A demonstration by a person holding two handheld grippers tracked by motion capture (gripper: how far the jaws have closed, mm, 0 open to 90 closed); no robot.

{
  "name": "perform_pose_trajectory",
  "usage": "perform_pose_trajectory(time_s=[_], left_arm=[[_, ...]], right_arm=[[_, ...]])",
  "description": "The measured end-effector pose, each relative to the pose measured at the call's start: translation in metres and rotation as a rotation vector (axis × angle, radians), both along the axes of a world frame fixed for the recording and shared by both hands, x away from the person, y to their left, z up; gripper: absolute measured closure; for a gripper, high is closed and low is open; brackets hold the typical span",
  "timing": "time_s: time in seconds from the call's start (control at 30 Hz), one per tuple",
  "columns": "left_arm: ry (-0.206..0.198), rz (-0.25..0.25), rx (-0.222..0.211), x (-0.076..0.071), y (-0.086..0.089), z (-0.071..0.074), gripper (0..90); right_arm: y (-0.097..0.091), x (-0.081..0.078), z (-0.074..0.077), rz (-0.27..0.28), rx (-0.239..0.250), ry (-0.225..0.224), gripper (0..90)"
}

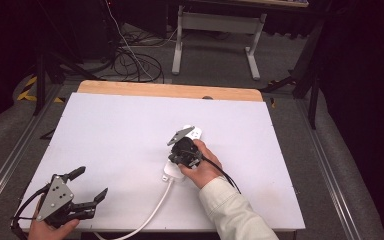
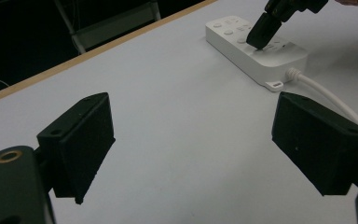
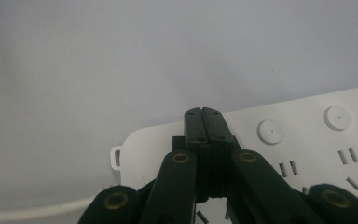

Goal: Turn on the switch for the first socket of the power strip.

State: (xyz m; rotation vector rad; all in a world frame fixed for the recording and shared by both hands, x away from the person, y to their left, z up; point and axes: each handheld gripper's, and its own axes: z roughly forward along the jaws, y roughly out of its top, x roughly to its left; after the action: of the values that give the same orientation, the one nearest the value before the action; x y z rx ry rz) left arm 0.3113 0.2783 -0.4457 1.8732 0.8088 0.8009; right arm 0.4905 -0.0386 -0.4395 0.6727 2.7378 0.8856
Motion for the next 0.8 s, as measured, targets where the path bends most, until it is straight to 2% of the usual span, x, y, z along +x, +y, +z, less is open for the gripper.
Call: perform_pose_trajectory(time_s=[0.47,0.67,0.8], left_arm=[[0.001,-0.002,0.002,0.0002,-0.0003,-0.0002,13.4],[0.001,-0.001,0.001,0.0000,-0.0006,-0.0003,13.4],[-0.001,-0.001,0.004,-0.0001,-0.0006,-0.0003,13.4]], right_arm=[[-0.0004,-0.0006,-0.0016,0.002,-0.005,-0.002,90.0],[-0.0010,0.0003,-0.0025,0.000,0.001,0.012,90.0],[0.0003,-0.0012,-0.0027,-0.006,-0.008,-0.001,90.0]])
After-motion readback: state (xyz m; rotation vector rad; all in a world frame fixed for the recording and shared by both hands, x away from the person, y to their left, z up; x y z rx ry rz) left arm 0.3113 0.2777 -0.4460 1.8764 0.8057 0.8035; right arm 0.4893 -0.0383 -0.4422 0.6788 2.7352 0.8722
